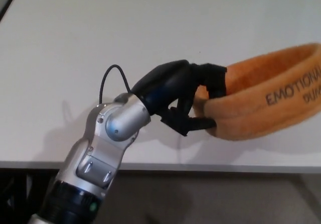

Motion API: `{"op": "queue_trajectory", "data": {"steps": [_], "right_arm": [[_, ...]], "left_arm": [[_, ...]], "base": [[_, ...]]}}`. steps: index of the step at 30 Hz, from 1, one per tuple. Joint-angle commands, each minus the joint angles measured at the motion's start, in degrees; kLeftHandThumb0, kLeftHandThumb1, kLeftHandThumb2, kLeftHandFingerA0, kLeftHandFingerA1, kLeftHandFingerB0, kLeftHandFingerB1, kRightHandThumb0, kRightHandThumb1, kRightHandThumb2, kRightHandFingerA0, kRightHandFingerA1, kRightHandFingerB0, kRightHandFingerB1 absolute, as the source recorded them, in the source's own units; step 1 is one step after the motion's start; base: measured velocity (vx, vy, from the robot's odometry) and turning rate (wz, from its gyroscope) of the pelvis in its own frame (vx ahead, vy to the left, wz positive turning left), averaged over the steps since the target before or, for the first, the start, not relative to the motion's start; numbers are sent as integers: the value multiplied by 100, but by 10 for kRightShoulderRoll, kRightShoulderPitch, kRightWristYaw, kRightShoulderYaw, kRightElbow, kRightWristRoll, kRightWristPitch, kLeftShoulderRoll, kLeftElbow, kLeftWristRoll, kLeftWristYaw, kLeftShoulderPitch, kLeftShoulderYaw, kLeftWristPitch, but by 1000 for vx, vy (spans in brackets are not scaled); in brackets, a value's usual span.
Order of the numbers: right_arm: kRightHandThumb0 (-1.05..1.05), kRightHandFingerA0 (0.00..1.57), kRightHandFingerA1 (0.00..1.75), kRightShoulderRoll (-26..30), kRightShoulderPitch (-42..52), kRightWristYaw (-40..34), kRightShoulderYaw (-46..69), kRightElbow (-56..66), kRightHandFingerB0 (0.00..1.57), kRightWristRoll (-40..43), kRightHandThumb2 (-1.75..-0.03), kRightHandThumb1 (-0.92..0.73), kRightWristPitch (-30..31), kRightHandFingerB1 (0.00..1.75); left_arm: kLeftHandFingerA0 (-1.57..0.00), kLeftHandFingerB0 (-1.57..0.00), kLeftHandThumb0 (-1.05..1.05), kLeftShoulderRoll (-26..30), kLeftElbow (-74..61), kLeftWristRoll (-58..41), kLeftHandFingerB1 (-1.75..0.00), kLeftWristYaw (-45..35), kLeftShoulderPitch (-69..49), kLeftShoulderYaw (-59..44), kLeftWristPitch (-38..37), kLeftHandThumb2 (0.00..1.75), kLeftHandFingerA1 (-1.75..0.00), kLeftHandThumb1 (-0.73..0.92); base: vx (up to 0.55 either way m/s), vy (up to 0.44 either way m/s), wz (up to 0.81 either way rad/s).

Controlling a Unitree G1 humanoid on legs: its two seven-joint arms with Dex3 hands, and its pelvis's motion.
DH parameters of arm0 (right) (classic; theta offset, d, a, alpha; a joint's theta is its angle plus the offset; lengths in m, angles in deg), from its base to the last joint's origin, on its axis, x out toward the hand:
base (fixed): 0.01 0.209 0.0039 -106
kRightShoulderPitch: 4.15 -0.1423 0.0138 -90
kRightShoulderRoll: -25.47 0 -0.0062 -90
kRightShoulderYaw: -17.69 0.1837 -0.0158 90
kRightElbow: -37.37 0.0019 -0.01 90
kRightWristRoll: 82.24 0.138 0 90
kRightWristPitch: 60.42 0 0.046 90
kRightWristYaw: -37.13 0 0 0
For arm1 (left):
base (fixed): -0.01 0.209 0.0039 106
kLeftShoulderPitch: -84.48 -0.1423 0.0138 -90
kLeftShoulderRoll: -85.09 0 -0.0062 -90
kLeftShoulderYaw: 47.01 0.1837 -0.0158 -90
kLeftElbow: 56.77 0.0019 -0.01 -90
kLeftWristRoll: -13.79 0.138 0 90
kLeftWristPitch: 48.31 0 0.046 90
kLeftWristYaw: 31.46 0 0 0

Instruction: A soft plate is kept in the center of the table close to the robot and the robot uses its left hand to pick up the plate, turns it upside down and places it back on the table

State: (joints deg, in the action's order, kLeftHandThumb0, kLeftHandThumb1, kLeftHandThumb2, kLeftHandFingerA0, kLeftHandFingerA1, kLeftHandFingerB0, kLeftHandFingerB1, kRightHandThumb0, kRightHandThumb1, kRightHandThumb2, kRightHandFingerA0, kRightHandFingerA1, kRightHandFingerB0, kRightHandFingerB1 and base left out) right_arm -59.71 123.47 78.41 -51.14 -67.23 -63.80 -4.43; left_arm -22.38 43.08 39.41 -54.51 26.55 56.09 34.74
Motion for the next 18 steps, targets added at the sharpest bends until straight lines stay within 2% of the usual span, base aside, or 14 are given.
{"op": "queue_trajectory", "data": {"steps": [1, 2, 3, 5, 6, 10, 11, 12, 13, 14, 15, 16, 18], "right_arm": [[-78, 27, 58, 10, 12, -7, 10, 9, 6, 10, -106, -72, 23, 37], [-78, 27, 58, 10, 12, -8, 10, 8, 6, 8, -106, -72, 23, 37], [-77, 31, 50, 11, 11, -8, 10, 6, 11, 5, -67, -89, 22, 29], [-75, 31, 50, 14, 10, -7, 9, 1, 12, 1, -67, -90, 18, 26], [-77, 27, 58, 14, 10, -8, 9, 1, 6, 1, -106, -73, 18, 35], [-76, 29, 60, 13, 17, -9, 9, 20, 6, 7, -105, -71, 34, 38], [-75, 32, 54, 13, 20, -11, 9, 26, 12, 7, -67, -89, 35, 29], [-79, 28, 60, 13, 19, -11, 9, 28, 5, 7, -106, -72, 36, 37], [-79, 28, 60, 13, 18, -12, 9, 29, 5, 8, -106, -72, 38, 37], [-77, 32, 53, 13, 17, -12, 8, 27, 12, 7, -67, -88, 39, 29], [-77, 32, 53, 13, 16, -12, 8, 25, 12, 7, -67, -88, 39, 29], [-78, 28, 59, 12, 12, -10, 8, 17, 5, 8, -106, -72, 35, 36], [-76, 27, 58, 12, 12, -9, 8, 12, 5, 8, -105, -72, 33, 37]], "left_arm": [[-97, -64, -11, -164, -52, -838, -175, 203, 52, -426, 137, 86, -175, 43], [-94, -58, -15, -168, -51, -849, -175, 222, 50, -438, 122, 84, -175, 49], [-89, -53, -19, -169, -42, -861, -175, 229, 47, -453, 108, 77, -175, 58], [-89, -51, -16, -175, -26, -889, -175, 233, 41, -477, 91, 78, -175, 58], [-93, -55, -18, -177, -21, -900, -175, 234, 38, -485, 91, 80, -175, 57], [-92, -59, -17, -184, 3, -922, -175, 230, 22, -514, 96, 83, -175, 53], [-93, -57, -19, -187, 9, -934, -175, 225, 18, -521, 101, 82, -175, 54], [-94, -51, -14, -192, 14, -939, -175, 234, 19, -528, 92, 76, -175, 52], [-94, -51, -14, -198, 18, -941, -175, 248, 21, -535, 79, 76, -175, 52], [-95, -48, -15, -200, 21, -938, -175, 249, 21, -540, 74, 75, -175, 56], [-95, -48, -15, -201, 25, -935, -175, 246, 21, -544, 71, 75, -175, 56], [-98, -55, -17, -204, 36, -923, -175, 262, 21, -554, 59, 79, -175, 52], [-99, -54, -18, -207, 40, -913, -175, 280, 17, -562, 53, 80, -175, 54]], "base": [[0, 0, 0], [0, 0, 0], [0, 0, 0], [0, 0, 0], [0, 0, 0], [0, 0, 0], [0, 0, 0], [0, 0, 0], [0, 0, 0], [0, 0, 0], [0, 0, 0], [0, 0, 0], [0, 0, 0]]}}
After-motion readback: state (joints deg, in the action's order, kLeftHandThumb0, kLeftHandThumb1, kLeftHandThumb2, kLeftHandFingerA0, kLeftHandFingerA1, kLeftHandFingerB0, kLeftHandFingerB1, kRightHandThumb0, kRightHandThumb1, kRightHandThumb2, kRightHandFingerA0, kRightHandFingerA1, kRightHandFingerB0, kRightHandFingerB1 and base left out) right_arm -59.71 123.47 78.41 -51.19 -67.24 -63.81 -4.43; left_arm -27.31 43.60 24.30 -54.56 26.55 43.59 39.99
